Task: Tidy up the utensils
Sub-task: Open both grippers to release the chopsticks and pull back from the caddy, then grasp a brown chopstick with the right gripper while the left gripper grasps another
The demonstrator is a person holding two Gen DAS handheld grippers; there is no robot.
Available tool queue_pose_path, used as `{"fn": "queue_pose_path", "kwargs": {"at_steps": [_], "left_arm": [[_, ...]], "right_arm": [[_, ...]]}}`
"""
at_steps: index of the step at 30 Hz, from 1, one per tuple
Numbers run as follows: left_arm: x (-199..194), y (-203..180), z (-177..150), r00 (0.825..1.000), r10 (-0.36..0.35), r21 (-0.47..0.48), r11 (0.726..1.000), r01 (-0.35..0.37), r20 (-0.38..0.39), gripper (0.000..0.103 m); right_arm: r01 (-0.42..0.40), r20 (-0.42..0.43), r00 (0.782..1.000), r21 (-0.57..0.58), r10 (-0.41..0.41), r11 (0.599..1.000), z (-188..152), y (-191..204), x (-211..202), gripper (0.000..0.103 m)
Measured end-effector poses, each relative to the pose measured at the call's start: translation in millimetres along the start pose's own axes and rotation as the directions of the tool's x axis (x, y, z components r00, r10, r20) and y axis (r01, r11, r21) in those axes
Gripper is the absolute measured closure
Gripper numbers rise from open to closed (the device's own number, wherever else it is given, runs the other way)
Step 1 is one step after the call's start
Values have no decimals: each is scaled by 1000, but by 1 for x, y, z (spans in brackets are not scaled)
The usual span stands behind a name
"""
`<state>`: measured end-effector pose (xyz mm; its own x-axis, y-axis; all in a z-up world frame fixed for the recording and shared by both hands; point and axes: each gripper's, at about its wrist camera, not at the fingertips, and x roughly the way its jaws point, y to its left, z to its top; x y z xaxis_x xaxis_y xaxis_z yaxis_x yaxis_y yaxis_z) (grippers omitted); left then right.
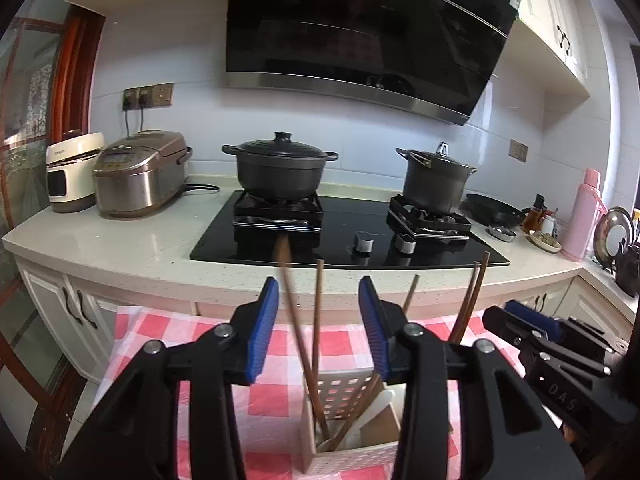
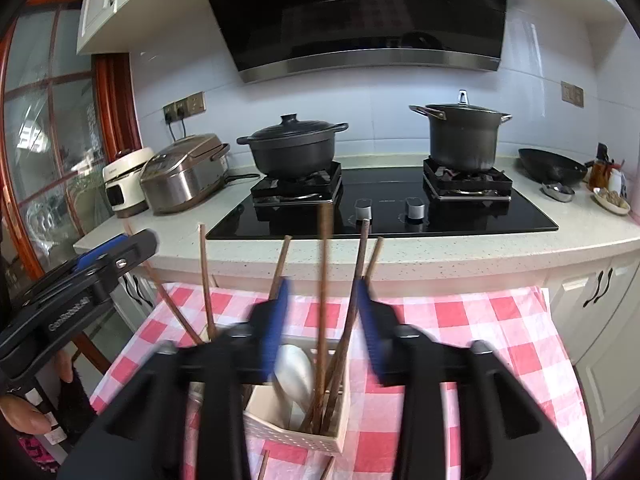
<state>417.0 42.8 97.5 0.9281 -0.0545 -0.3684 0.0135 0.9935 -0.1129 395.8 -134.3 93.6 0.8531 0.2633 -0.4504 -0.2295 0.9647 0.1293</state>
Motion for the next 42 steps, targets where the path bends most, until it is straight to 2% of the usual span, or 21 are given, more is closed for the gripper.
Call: {"fn": "queue_pose_path", "kwargs": {"at_steps": [6,11,20,25,33,42], "left_arm": [[-24,17,-9,999,33,-30,999,-32,24,43],[-52,23,-24,997,57,-17,998,-56,50,27],[-95,18,-73,993,98,18,995,-100,69,7],[-100,16,-109,993,117,42,992,-118,26,5],[-93,32,-163,985,156,-1,988,-156,-76,5],[-88,43,-194,974,158,18,987,-158,-161,5]], "right_arm": [[18,16,1000,8,-18,1000,-8,-12,-20,64],[29,17,999,19,-29,999,-24,-21,-39,62],[38,-55,998,50,-35,998,-80,-26,-46,61],[36,-125,992,69,-27,997,-116,-20,-37,61],[56,-219,975,44,-45,997,-165,-3,-20,59],[62,-320,946,4,-57,998,-197,14,2,59]]}}
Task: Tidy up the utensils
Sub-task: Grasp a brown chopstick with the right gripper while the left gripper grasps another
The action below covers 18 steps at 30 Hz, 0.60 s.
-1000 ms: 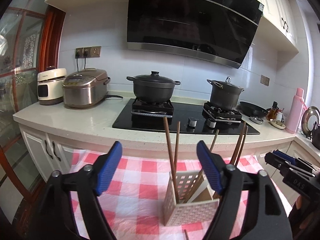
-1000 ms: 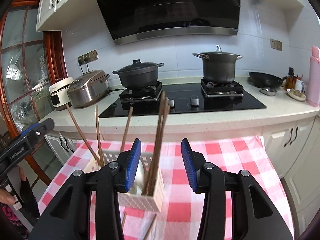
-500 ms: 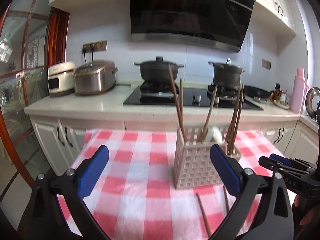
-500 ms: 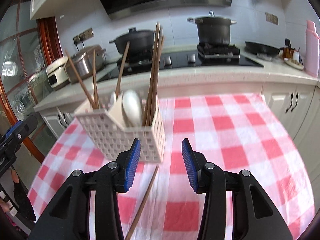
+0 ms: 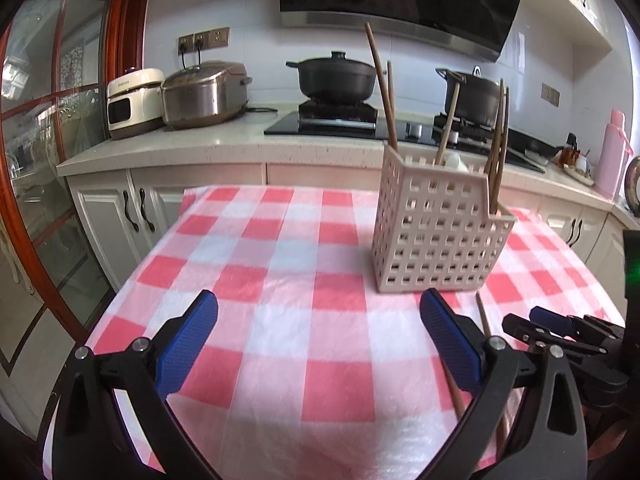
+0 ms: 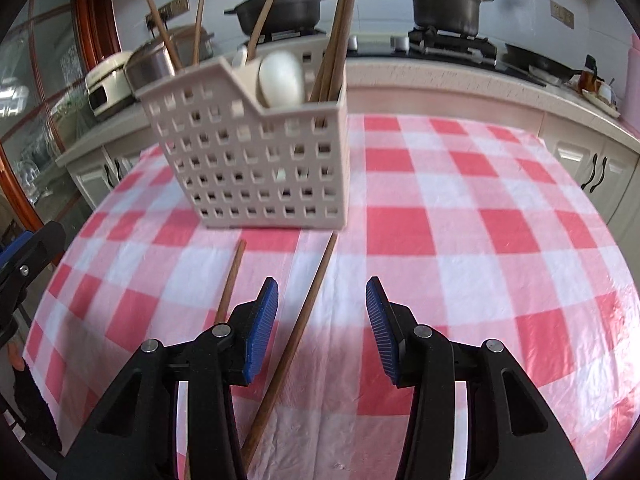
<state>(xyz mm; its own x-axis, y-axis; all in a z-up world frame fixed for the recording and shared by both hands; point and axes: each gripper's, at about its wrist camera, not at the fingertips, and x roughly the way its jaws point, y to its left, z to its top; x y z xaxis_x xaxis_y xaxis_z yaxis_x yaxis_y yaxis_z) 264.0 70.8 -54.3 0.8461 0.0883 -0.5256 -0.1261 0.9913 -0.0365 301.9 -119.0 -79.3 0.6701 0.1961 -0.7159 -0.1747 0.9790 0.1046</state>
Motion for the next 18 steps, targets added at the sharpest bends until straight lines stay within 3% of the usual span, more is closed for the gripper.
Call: {"fn": "queue_pose_path", "kwargs": {"at_steps": [18], "left_arm": [[16,7,-16,997,-10,1,1000,10,-82,5]], "right_arm": [[124,-95,987,-42,-128,991,-4,16,33,58]]}}
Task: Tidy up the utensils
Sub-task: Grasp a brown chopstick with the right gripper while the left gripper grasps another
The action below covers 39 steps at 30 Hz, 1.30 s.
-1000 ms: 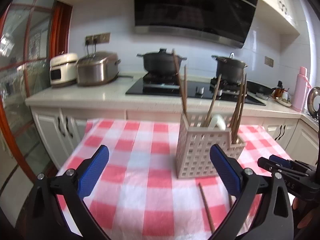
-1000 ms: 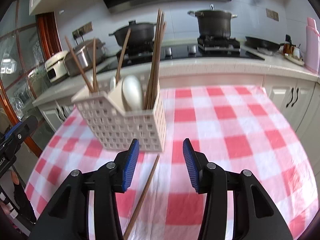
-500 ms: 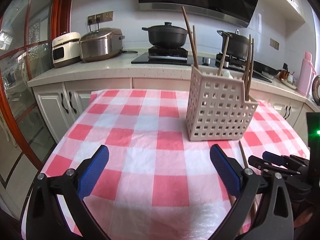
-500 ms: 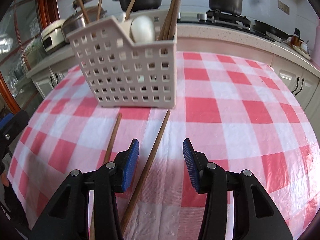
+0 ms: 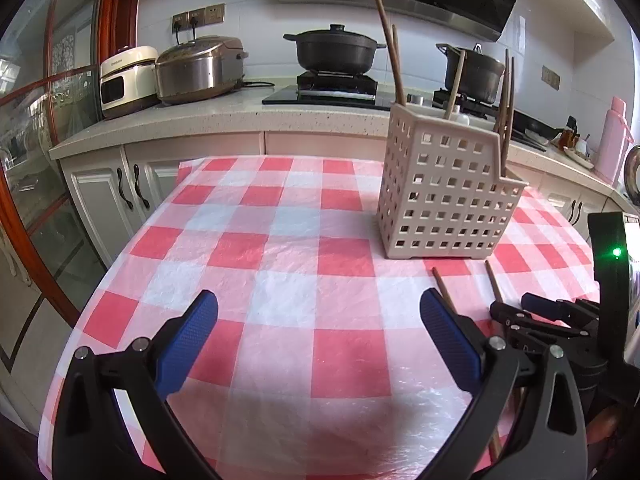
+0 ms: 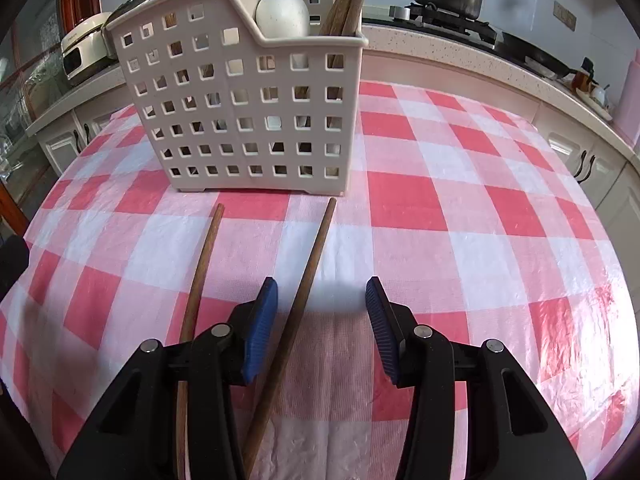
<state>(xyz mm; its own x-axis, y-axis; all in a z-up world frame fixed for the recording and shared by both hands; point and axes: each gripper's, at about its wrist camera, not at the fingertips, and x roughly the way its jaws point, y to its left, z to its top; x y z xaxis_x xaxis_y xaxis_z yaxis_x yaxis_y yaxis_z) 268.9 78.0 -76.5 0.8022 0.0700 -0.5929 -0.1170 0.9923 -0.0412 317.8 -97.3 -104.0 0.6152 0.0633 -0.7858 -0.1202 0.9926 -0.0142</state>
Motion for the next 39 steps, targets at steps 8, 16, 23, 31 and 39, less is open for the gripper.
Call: {"fn": "queue_pose_path", "kwargs": {"at_steps": [8,16,23,31,39], "left_arm": [[6,-6,-1,1000,0,13,1000,0,-31,5],[16,-32,-2,997,-18,58,998,23,-80,5],[29,-61,-4,988,-61,88,993,74,-144,6],[56,-100,-8,973,-67,137,986,99,-221,24],[78,-113,-17,961,-34,157,984,79,-274,41]], "right_arm": [[-6,0,1000,-3,6,1000,-1,0,-1,70],[-30,10,999,-9,30,1000,-8,-8,-8,95],[-57,22,998,48,56,997,-15,-36,-16,96],[-54,43,998,87,51,995,-23,-69,-24,96],[-88,47,995,94,84,992,-25,-78,-26,96]]}}
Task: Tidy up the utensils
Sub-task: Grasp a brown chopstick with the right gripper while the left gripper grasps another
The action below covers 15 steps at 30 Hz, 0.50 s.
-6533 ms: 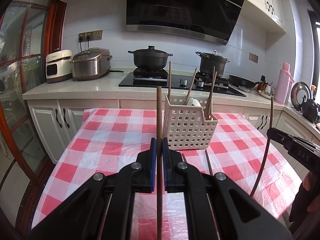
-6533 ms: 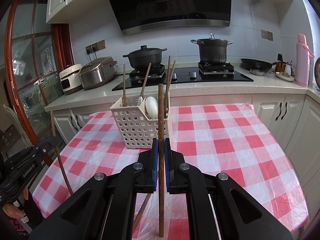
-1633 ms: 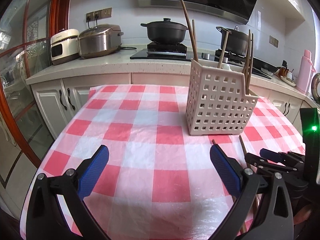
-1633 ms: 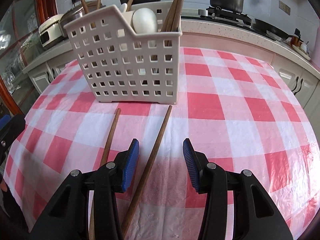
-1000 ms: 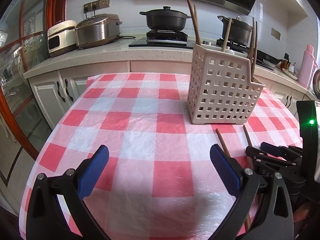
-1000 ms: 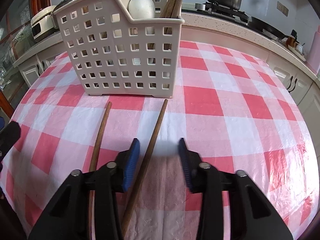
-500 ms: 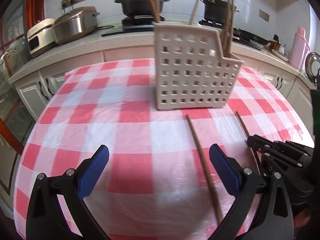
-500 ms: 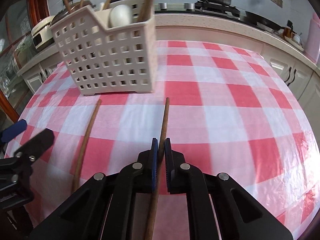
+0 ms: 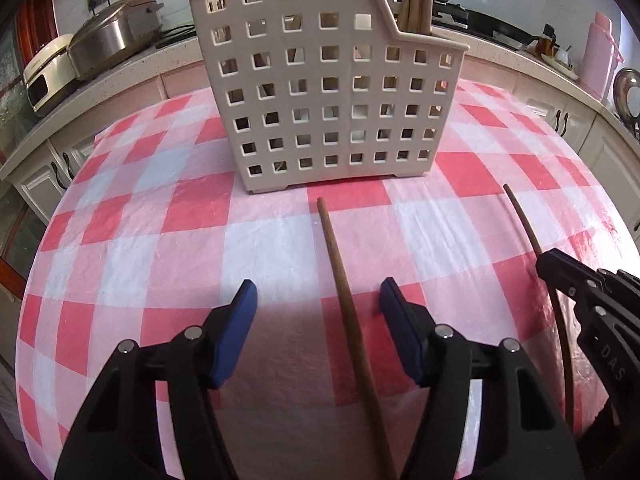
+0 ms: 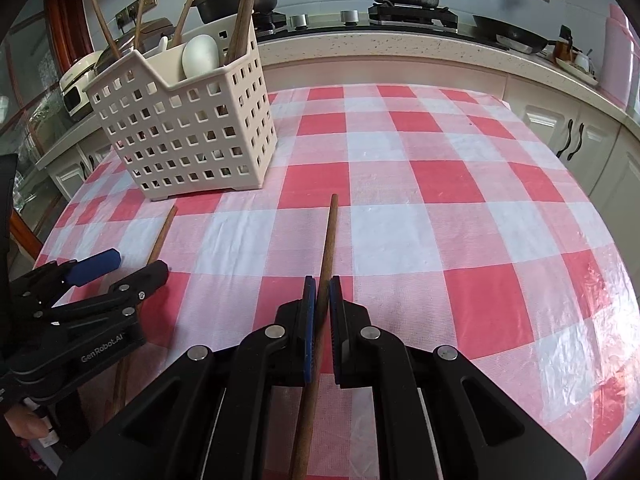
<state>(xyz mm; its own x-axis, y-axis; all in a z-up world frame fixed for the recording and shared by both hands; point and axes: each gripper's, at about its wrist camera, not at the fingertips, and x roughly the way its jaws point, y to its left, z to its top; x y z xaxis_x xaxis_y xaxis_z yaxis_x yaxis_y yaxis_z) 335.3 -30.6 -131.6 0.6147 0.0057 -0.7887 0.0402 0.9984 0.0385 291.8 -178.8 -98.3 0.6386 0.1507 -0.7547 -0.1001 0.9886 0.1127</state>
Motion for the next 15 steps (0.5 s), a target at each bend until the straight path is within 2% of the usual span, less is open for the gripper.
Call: {"fn": "queue_pose_path", "kwargs": {"at_steps": [11,15], "left_arm": [[2,5,0,1000,-11,-24,1000,12,12,41],[1,5,0,1000,-13,-25,1000,13,18,50]], "right_arm": [[4,-24,1000,-1,-4,1000,1,0,6,96],[11,-25,1000,0,-11,1000,1,0,7,96]]}}
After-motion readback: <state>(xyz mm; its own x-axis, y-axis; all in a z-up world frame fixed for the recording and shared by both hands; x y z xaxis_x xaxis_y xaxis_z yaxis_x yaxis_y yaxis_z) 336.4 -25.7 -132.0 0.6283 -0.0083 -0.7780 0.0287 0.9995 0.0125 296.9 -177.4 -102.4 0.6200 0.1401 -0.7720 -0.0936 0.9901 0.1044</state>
